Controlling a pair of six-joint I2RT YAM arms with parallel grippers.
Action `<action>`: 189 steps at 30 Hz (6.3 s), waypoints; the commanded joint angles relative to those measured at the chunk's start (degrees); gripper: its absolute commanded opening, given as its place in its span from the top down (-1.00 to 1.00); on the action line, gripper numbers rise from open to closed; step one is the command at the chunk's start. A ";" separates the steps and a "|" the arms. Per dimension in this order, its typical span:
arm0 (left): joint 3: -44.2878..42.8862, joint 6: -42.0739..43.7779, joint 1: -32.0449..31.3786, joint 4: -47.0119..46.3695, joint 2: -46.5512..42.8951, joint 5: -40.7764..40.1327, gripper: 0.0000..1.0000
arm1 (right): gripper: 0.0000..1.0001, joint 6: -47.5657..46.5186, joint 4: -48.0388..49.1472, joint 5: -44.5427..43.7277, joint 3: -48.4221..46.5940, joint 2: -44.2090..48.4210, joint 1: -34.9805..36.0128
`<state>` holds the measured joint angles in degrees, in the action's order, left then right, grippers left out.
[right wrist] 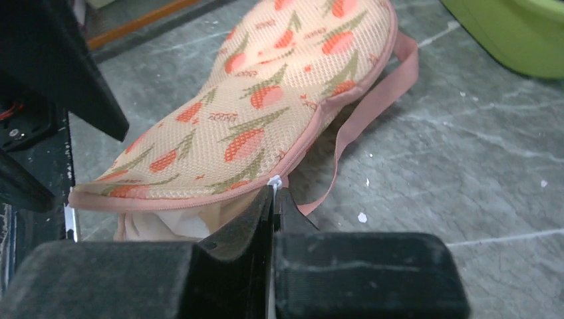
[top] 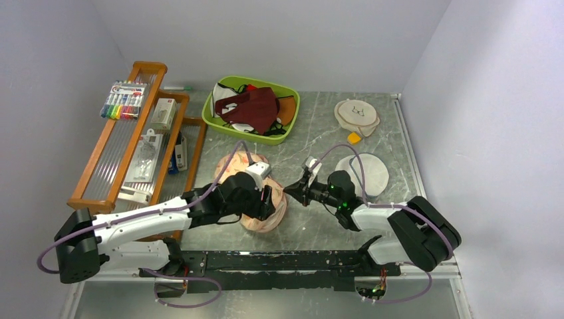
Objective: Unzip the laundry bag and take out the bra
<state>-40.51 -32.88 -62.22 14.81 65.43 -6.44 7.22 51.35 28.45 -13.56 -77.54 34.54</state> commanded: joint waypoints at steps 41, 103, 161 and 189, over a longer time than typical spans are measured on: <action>-13.69 4.70 -0.43 3.68 17.42 -9.62 0.54 | 1.00 -1.41 5.47 5.87 -0.68 -0.59 -0.28; -14.56 13.68 -3.27 -0.74 12.11 -5.43 -0.48 | 1.00 2.70 12.02 -9.20 2.89 -1.70 -0.35; -8.80 13.28 -3.65 1.38 17.02 2.02 0.86 | 1.00 2.95 8.15 -25.85 5.27 2.98 -0.34; -18.29 16.83 -2.30 4.87 14.78 -4.89 -0.42 | 1.00 1.83 16.85 -8.83 6.67 2.54 -0.30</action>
<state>-54.94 -15.64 -64.69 23.86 80.44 -11.94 9.80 62.33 15.86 -7.79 -74.72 34.48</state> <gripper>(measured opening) 0.680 0.006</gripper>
